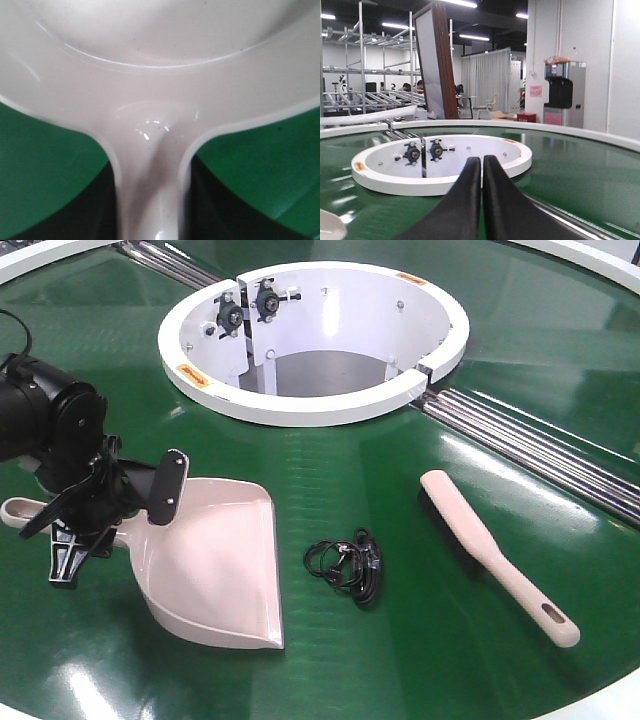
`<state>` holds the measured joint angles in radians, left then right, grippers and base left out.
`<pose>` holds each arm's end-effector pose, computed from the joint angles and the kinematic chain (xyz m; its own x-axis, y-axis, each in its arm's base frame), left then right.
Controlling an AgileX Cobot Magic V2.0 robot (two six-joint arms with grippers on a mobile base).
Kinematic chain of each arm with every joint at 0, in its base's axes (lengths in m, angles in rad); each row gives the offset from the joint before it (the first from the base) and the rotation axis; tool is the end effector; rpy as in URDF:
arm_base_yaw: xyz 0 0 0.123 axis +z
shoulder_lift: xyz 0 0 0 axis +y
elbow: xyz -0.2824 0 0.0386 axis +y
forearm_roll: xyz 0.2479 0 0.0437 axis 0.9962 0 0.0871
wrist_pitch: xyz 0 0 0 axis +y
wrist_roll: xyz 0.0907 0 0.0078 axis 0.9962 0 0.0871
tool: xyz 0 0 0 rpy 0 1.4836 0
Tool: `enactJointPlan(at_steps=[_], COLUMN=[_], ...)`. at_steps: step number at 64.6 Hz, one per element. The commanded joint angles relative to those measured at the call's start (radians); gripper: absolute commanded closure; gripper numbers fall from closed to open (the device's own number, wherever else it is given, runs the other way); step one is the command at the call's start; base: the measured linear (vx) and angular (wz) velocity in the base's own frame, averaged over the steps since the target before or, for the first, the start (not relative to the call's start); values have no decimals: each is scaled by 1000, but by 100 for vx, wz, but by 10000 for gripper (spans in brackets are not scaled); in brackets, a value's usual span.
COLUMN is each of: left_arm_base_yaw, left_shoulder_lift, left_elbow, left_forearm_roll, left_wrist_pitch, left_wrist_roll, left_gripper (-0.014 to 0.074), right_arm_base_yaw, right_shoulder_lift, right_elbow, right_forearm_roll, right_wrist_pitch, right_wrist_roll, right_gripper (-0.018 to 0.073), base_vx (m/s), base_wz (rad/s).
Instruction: Clean and inspect green conveyor with broom and dustpan
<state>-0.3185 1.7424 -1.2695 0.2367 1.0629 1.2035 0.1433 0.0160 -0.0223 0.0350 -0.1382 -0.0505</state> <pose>0.3275 -0.0883 0.2323 0.0384 0.9858 0.1635 0.9813 -0.0681 0.1801 0.0540 0.0074 0.2321 0.2294 0.0171 -0.9732 -0.1345 0.9908 -0.0143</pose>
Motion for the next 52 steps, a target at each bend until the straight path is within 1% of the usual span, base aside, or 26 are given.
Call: enactJointPlan(at_steps=[1, 4, 16, 20, 27, 35, 43, 52], left_arm_base_yaw=[-16, -16, -16, -16, -16, -16, -16, -16], left_shoulder_lift=[-35, -35, -35, -35, -35, -35, -35, -35], left_elbow=[-19, -19, -19, -19, -19, -19, -19, -19], left_forearm_roll=[-7, -7, -7, -7, -7, -7, -7, -7], left_wrist_pitch=[51, 51, 51, 51, 51, 51, 51, 51], left_wrist_roll=[39, 39, 39, 39, 39, 39, 39, 39], left_gripper=[603, 603, 603, 603, 603, 603, 603, 603], right_arm_base_yaw=[0, 0, 0, 0, 0, 0, 0, 0], right_shoulder_lift=[104, 158, 403, 470, 545, 600, 641, 675], right_elbow=[-121, -176, -358, -397, -423, -423, -433, -477], right_forearm_roll=[69, 91, 101, 128, 136, 188, 177, 175], right_wrist_pitch=[18, 81, 337, 381, 379, 368, 363, 407], right_wrist_roll=[4, 4, 2, 2, 3, 51, 51, 51], right_gripper=[568, 568, 568, 568, 568, 568, 564, 558], base_vx=[0, 0, 0, 0, 0, 0, 0, 0], base_wz=[0, 0, 0, 0, 0, 0, 0, 0])
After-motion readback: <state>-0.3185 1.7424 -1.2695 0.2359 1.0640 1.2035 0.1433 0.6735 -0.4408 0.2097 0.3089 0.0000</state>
